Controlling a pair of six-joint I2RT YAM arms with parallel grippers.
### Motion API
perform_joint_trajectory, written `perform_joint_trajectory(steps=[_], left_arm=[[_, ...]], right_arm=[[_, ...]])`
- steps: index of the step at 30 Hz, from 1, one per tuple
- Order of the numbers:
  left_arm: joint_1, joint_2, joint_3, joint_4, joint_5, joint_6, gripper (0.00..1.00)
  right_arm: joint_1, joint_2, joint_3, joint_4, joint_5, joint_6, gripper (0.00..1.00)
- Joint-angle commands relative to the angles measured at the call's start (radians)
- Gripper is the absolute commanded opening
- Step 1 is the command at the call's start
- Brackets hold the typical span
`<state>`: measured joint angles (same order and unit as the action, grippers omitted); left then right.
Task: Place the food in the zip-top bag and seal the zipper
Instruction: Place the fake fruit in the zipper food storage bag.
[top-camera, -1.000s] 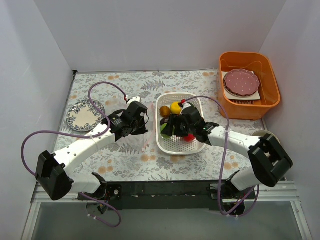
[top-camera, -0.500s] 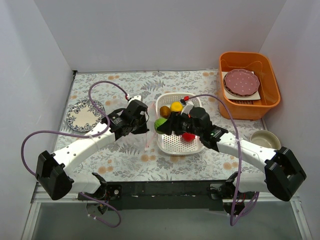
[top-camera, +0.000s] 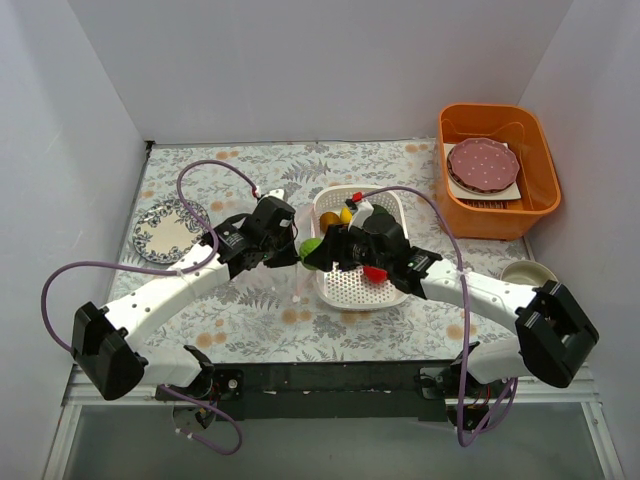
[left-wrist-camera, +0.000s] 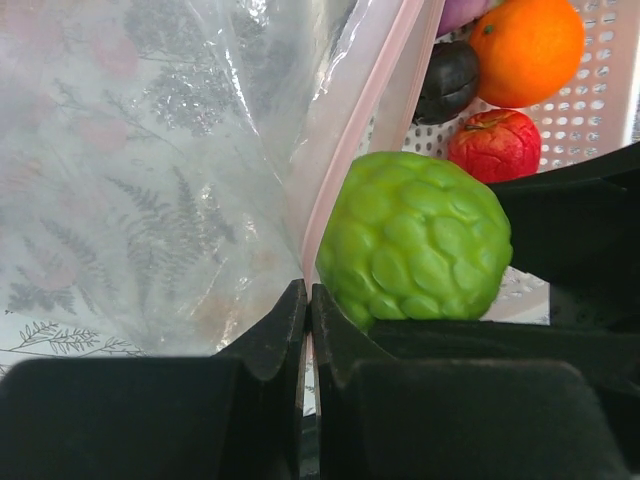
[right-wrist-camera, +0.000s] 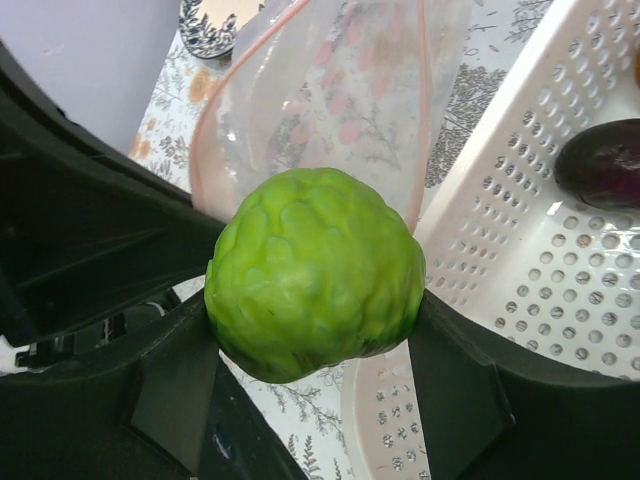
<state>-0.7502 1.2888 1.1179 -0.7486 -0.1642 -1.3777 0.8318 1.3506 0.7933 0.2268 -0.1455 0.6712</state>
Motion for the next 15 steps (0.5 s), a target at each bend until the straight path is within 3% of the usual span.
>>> perform_joint_trajectory(steps=[1, 12, 15], left_arm=[[-0.003, -0.022, 0.089, -0.04, 0.028, -0.017, 0.0], [-0.003, -0.063, 0.151, -0.21, 0.012, -0.176, 0.0], [-0.003, -0.059, 0.142, -0.224, 0.017, -0.216, 0.0]], right_arm=[[0.004, 0.007, 0.07, -0.032, 0.081, -0.036, 0.29], [0.004, 0.13, 0.265, -0.202, 0.023, -0.142, 0.37], [0.004, 0.163, 0.299, -0.221, -0.031, -0.166, 0.46]])
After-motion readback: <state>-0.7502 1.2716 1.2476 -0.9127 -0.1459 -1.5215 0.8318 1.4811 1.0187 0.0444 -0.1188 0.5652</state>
